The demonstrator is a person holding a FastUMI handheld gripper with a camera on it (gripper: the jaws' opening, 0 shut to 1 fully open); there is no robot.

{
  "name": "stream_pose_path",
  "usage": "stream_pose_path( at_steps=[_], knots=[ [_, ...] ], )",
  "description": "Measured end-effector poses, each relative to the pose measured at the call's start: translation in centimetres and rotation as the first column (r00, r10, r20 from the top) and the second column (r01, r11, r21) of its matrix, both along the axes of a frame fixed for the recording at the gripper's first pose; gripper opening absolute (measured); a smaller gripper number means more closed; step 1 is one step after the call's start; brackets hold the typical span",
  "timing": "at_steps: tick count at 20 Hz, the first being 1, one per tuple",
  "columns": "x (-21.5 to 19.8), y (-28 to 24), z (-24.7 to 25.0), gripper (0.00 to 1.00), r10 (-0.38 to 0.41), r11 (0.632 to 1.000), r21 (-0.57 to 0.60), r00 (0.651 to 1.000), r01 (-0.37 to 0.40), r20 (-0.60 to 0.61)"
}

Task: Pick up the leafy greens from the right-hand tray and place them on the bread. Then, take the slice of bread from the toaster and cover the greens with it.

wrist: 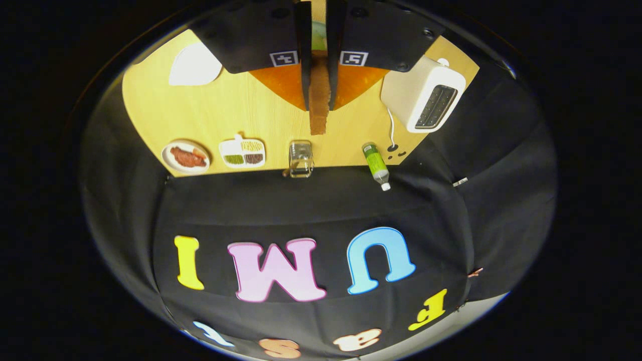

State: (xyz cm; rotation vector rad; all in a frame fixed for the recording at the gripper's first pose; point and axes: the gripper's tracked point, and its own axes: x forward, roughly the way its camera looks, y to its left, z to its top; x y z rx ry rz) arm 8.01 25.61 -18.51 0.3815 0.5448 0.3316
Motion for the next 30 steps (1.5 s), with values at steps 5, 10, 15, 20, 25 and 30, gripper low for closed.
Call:
stream_pose_path(
  at_steps=[5,10,15,20,25,30],
  knots=[
    [-1.4,1.5,-5.5,0.15,-0.012,0.999,0.041,0.996,0.016,-0.093],
    [-1.7,3.7,-8.4,0.15,-0.002,0.994,0.109,0.989,0.019,-0.150],
    [-0.9,2.3,-10.8,0.15,-0.049,0.993,0.098,0.982,0.068,-0.183],
    [-0.5,0.2,-14.9,0.15,-0.066,0.998,-0.031,0.976,0.061,-0.210],
    [-0.5,-0.3,-17.3,0.16,-0.035,0.995,-0.101,0.973,0.013,-0.226],
    [-0.4,-1.6,-18.6,0.42,-0.067,0.987,-0.161,0.966,0.026,-0.249]
  ],
)
